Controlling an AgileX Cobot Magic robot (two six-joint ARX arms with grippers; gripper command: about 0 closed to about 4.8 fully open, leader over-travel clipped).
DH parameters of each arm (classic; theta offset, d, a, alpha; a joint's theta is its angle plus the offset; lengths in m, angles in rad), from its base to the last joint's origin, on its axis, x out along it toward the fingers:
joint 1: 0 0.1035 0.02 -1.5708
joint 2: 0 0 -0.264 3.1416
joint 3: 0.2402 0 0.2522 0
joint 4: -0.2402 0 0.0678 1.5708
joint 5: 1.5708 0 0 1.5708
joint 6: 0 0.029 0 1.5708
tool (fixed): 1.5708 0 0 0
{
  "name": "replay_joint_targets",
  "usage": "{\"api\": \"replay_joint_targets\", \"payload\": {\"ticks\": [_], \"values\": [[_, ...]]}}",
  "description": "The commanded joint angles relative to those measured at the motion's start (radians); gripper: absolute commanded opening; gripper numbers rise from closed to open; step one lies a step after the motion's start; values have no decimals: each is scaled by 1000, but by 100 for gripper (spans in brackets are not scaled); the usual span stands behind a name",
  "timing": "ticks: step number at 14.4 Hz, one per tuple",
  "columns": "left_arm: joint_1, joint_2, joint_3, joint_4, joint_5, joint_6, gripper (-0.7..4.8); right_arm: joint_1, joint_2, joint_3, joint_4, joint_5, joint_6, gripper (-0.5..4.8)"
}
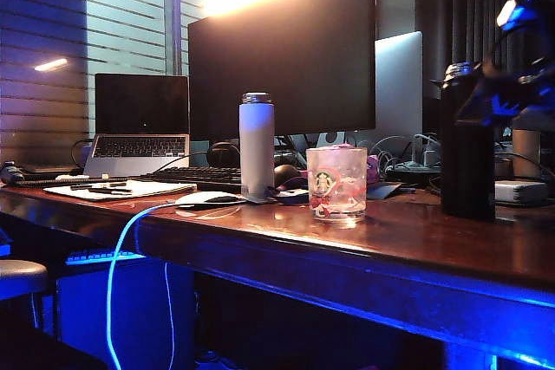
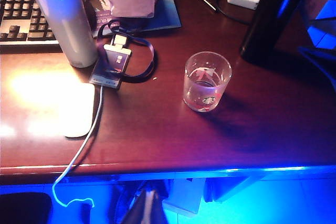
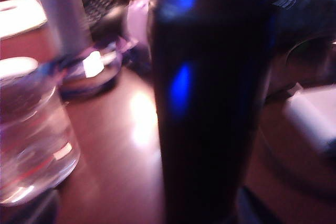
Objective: Pick up the black thermos, pour a little water from inside into the glass cup, then place the black thermos back on the table.
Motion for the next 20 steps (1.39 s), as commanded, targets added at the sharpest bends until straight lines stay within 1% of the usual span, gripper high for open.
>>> {"api": "replay_joint_targets", "payload": {"ticks": [1,3,7,14,20], "values": [[-1,-2,2,13,5,-5,-2,-4,129,4,223,54,5,479],[-1,-2,2,13,5,-5,-2,-4,235,6,321,51,6,479],[-1,-3,2,13,5,-5,-2,-4,312,38,407,56,8,479],[-1,-3,2,13,4,-5,-2,-4,417,200,410,58,7,479],[-1,-3,2,13,5,-5,-2,-4,464,270,378,55,7,479]]}}
